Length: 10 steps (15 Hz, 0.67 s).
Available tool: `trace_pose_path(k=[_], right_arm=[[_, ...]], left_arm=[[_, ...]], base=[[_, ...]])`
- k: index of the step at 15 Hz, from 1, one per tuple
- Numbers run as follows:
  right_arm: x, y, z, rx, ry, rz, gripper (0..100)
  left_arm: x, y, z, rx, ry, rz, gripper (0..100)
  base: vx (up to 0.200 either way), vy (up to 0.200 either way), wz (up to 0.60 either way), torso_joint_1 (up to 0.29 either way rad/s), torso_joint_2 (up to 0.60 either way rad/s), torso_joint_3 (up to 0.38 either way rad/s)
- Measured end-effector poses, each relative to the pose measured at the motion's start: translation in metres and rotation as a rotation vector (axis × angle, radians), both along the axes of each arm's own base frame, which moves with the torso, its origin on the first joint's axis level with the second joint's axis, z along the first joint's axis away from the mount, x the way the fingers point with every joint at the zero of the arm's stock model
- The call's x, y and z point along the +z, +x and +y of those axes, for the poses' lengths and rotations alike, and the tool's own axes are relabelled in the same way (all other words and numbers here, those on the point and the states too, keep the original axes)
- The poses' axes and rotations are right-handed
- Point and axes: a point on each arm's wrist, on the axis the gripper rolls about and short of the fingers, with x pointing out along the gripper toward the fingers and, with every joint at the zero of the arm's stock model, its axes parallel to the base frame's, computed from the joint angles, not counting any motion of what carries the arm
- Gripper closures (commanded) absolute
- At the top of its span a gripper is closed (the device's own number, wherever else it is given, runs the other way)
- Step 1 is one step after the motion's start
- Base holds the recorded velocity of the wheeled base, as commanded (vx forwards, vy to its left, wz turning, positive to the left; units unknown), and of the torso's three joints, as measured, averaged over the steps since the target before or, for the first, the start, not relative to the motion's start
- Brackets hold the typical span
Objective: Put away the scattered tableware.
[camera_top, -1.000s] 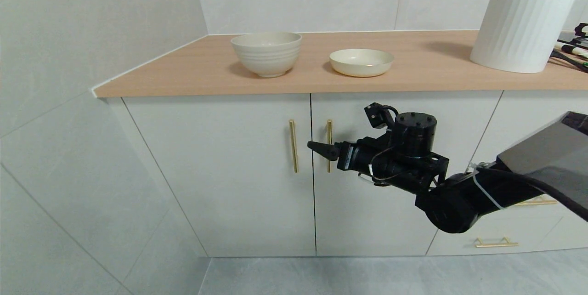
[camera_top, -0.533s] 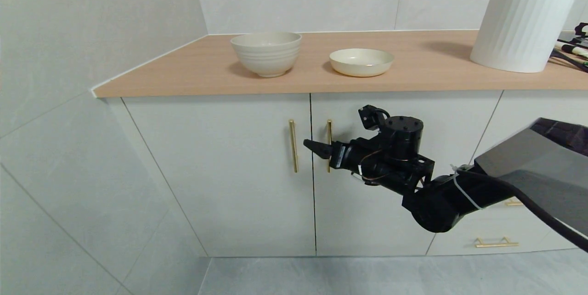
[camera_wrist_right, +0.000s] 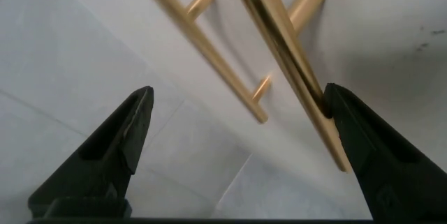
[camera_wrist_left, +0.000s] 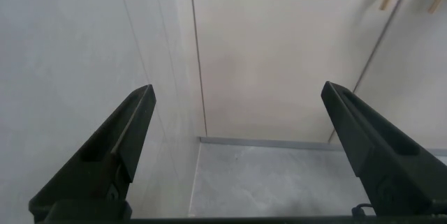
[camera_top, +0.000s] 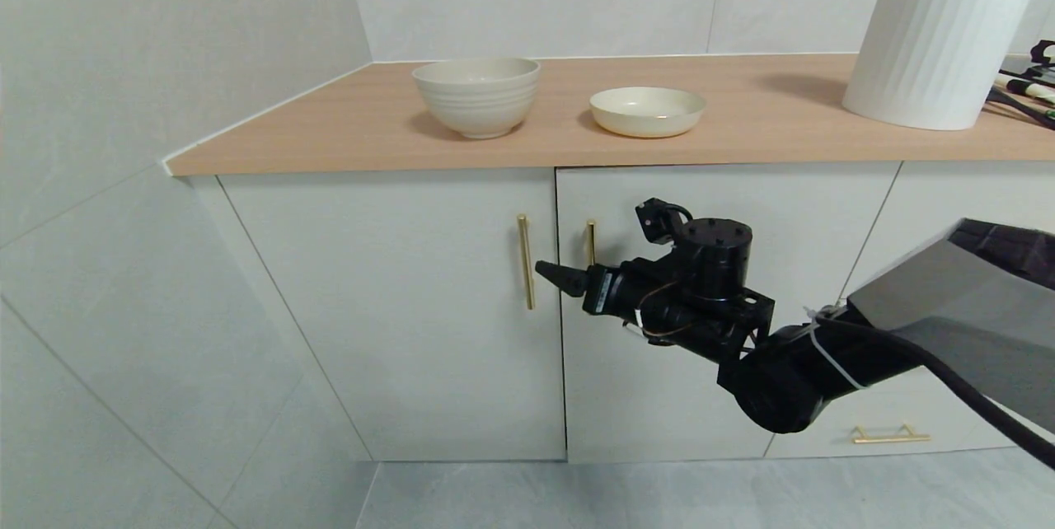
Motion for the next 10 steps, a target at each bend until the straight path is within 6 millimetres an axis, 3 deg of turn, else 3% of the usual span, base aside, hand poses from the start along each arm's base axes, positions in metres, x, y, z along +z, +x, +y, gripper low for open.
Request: trace_pose_path(k=[4, 10], right_arm=[[-0.002, -0.023, -0.007, 0.117, -0.028, 0.048, 0], [0.006, -0.076, -0.030, 0.278, -0.061, 0.111, 0]], left_arm=[[0.000, 0.000, 0.000, 0.000, 0.000, 0.000, 0], [0.000, 0.000, 0.000, 0.000, 0.000, 0.000, 0]], base=[[0.000, 0.000, 0.00, 0.000, 0.00, 0.000], [0.000, 0.000, 0.00, 0.000, 0.00, 0.000]])
